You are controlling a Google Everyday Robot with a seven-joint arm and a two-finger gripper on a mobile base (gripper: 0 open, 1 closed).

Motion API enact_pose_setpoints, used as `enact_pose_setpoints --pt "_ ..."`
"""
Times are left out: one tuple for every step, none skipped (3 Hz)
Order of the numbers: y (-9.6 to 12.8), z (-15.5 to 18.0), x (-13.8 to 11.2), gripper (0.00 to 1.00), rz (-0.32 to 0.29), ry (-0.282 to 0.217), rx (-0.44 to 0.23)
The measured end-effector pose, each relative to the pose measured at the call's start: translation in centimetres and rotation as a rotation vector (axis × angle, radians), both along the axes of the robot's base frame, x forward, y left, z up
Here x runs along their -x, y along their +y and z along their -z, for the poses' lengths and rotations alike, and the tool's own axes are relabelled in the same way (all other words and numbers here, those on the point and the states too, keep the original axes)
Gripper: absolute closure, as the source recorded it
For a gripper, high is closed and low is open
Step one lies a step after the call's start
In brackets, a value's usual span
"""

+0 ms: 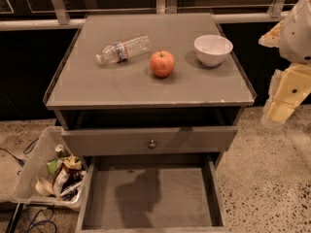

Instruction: Place apple into middle drawer

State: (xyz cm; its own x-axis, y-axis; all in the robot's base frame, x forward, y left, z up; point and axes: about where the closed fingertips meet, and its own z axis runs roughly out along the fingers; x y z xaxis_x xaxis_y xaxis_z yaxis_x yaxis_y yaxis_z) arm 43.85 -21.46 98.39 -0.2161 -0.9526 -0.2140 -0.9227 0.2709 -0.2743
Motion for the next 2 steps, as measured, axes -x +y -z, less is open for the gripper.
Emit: enact_pose_setpoints --pt "0.4 0.1 -0.7 0.0 -0.01 -0.014 -0.001" --pt "2.0 0.3 -2.8 0.0 -0.057 -0.047 -0.034"
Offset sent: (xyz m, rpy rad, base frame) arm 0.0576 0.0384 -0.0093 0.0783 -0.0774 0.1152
